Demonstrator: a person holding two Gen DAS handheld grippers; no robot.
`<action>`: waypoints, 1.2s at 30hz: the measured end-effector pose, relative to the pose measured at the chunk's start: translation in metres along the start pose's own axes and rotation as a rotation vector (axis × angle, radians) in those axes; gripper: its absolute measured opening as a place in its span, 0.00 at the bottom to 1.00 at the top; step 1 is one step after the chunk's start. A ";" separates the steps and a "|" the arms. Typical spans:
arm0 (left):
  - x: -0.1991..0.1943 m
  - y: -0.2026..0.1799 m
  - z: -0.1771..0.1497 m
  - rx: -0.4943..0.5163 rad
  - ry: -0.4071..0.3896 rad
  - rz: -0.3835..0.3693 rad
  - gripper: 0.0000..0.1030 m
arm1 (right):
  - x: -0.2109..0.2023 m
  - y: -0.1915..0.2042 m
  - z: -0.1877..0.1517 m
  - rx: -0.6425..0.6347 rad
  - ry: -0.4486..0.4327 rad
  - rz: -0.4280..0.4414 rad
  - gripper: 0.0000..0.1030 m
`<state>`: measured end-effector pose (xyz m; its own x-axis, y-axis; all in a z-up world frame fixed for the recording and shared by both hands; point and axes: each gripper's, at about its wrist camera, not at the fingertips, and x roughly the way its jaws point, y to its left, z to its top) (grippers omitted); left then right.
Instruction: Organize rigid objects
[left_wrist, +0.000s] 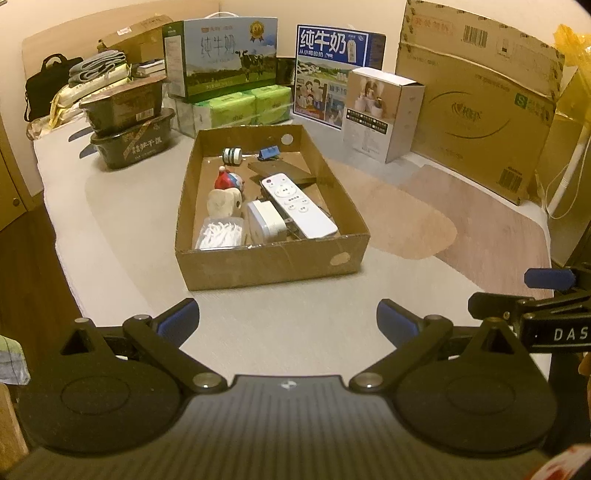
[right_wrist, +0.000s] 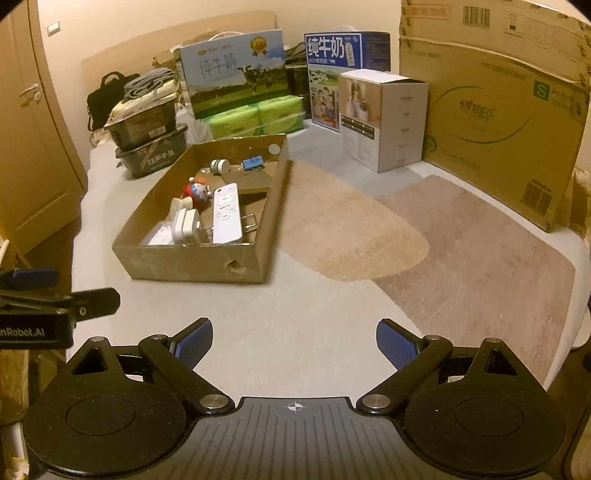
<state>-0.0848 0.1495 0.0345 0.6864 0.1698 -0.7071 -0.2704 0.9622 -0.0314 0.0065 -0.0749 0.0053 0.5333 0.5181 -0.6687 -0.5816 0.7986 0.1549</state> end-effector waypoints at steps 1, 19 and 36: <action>0.001 -0.001 -0.001 -0.001 0.001 0.000 0.99 | 0.000 0.000 0.000 0.001 -0.002 -0.002 0.92; 0.009 -0.005 -0.005 -0.005 0.016 -0.011 0.99 | 0.002 -0.003 -0.002 0.018 -0.001 -0.020 0.92; 0.010 -0.005 -0.007 -0.008 0.011 -0.003 0.99 | 0.003 -0.004 -0.002 0.025 0.007 -0.018 0.92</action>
<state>-0.0809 0.1446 0.0229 0.6802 0.1643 -0.7144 -0.2732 0.9612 -0.0391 0.0091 -0.0772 0.0007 0.5388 0.5015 -0.6769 -0.5565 0.8151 0.1610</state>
